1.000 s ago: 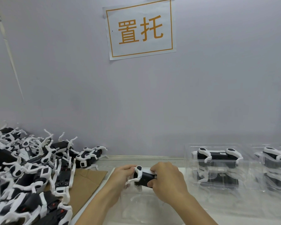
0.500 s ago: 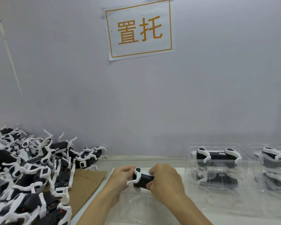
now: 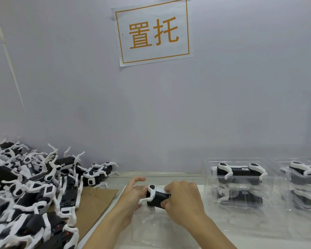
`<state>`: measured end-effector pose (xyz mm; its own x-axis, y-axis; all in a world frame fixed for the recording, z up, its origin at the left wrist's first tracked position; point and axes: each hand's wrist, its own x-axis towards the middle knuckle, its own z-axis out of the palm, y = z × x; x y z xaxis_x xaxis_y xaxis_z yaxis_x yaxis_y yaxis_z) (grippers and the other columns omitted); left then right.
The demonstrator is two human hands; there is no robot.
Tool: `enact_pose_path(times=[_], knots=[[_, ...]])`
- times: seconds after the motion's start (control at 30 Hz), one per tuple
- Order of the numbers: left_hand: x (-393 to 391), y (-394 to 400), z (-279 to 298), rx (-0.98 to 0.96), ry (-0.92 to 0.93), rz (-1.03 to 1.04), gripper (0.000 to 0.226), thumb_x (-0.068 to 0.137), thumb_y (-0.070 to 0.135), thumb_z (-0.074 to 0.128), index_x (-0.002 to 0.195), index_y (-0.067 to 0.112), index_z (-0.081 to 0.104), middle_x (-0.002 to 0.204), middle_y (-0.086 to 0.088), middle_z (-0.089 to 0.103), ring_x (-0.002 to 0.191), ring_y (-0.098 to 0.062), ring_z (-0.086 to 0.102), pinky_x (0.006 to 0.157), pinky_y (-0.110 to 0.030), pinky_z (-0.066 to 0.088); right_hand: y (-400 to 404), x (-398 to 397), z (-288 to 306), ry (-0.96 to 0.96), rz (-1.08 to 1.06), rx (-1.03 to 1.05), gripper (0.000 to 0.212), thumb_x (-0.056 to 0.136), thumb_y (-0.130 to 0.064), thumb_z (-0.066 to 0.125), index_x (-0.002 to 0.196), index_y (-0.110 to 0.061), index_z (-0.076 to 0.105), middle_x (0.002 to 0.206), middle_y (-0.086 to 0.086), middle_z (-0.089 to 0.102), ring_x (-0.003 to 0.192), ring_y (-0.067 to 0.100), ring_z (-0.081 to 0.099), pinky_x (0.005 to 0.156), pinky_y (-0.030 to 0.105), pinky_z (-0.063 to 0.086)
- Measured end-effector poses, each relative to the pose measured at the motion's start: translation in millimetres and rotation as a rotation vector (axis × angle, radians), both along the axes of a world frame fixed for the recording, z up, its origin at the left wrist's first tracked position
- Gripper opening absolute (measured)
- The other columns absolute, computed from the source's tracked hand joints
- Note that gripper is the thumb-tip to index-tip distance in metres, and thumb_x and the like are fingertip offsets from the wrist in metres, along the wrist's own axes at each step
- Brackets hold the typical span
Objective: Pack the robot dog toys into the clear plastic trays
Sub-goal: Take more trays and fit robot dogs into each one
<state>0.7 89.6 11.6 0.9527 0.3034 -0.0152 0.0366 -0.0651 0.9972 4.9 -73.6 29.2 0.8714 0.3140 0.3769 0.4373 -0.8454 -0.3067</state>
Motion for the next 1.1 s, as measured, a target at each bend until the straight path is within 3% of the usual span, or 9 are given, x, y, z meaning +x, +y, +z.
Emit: enact_pose_path(times=[0.3, 0.43, 0.47, 0.53, 0.6, 0.67, 0.77, 0.9, 1.1], knots=[[7.7, 4.5, -8.8, 0.076, 0.013, 0.018, 0.024, 0.092, -0.001, 0.06, 0.107, 0.016, 0.066, 0.114, -0.004, 0.068, 0.097, -0.02, 0.065, 0.084, -0.033, 0.051, -1.4, -2.3, -0.4, -0.002, -0.014, 0.0, 0.012, 0.088, -0.024, 0.058, 0.078, -0.022, 0.053, 0.082, 0.0, 0.052, 0.084, 0.026, 0.041, 0.07, 0.03, 0.026], [9.5, 6.2, -10.3, 0.05, 0.028, 0.02, 0.025, 0.093, -0.002, 0.059, 0.108, 0.016, 0.066, 0.114, -0.004, 0.068, 0.109, -0.029, 0.065, 0.095, -0.043, 0.051, -1.0, -1.0, -0.7, 0.014, -0.018, 0.004, 0.014, 0.087, -0.023, 0.058, 0.075, -0.023, 0.052, 0.082, -0.001, 0.053, 0.084, 0.027, 0.041, 0.07, 0.031, 0.027], [9.9, 6.5, -10.2, 0.034, 0.042, 0.019, 0.025, 0.093, -0.002, 0.058, 0.109, 0.016, 0.066, 0.113, -0.003, 0.068, 0.109, -0.03, 0.065, 0.093, -0.043, 0.051, -1.2, -1.0, -0.7, 0.019, -0.018, 0.009, 0.014, 0.087, -0.023, 0.058, 0.075, -0.023, 0.052, 0.083, -0.001, 0.054, 0.084, 0.027, 0.041, 0.07, 0.031, 0.027], [9.2, 6.8, -8.8, 0.037, 0.085, 0.013, 0.018, 0.095, 0.001, 0.055, 0.104, 0.011, 0.065, 0.108, -0.004, 0.068, 0.098, -0.03, 0.065, 0.076, -0.037, 0.05, -1.2, -1.4, -0.7, 0.025, -0.013, 0.02, 0.009, 0.087, -0.024, 0.058, 0.079, -0.024, 0.056, 0.088, 0.0, 0.06, 0.085, 0.027, 0.042, 0.07, 0.03, 0.027], [6.1, 5.7, -6.1, 0.1, 0.141, -0.037, 0.015, 0.094, 0.001, 0.049, 0.091, 0.009, 0.062, 0.092, -0.009, 0.059, 0.08, -0.026, 0.051, 0.059, -0.03, 0.035, -1.3, -2.5, 0.7, 0.028, -0.003, 0.023, 0.003, 0.088, -0.025, 0.059, 0.086, -0.024, 0.062, 0.093, 0.0, 0.063, 0.087, 0.027, 0.044, 0.071, 0.029, 0.028], [5.7, 4.4, -4.2, 0.152, 0.18, -0.053, 0.02, 0.092, -0.001, 0.046, 0.087, 0.013, 0.06, 0.084, -0.011, 0.047, 0.072, -0.021, 0.041, 0.055, -0.028, 0.027, -1.7, -3.2, 1.6, 0.02, 0.0, -0.004, 0.014, 0.087, -0.022, 0.059, 0.075, -0.022, 0.054, 0.079, -0.001, 0.054, 0.085, 0.027, 0.044, 0.067, 0.029, 0.026], [8.2, 2.7, -2.7, 0.141, 0.207, 0.018, 0.022, 0.09, -0.004, 0.047, 0.089, 0.009, 0.065, 0.078, -0.006, 0.057, 0.066, -0.017, 0.051, 0.051, -0.023, 0.036, -0.4, -3.3, 1.4, 0.002, 0.0, -0.075, 0.034, 0.084, -0.015, 0.058, 0.062, -0.02, 0.032, 0.064, -0.001, 0.036, 0.078, 0.028, 0.04, 0.063, 0.032, 0.023], [7.5, 1.7, -0.7, 0.124, 0.212, 0.06, 0.025, 0.09, -0.004, 0.048, 0.102, 0.01, 0.064, 0.083, -0.001, 0.062, 0.058, -0.01, 0.057, 0.041, -0.014, 0.04, 1.2, -3.6, 2.3, 0.02, -0.001, -0.071, 0.026, 0.081, -0.012, 0.059, 0.065, -0.02, 0.04, 0.068, 0.0, 0.043, 0.08, 0.029, 0.042, 0.068, 0.031, 0.025], [0.3, 4.0, 1.0, 0.147, 0.18, 0.007, 0.03, 0.086, 0.01, 0.06, 0.111, 0.026, 0.063, 0.098, -0.003, 0.066, 0.078, -0.018, 0.056, 0.071, -0.03, 0.047, 0.3, 2.2, -1.3, 0.068, -0.017, -0.011, 0.04, 0.08, -0.017, 0.063, 0.062, -0.024, 0.029, 0.064, -0.007, 0.032, 0.077, 0.025, 0.036, 0.072, 0.028, 0.024]])
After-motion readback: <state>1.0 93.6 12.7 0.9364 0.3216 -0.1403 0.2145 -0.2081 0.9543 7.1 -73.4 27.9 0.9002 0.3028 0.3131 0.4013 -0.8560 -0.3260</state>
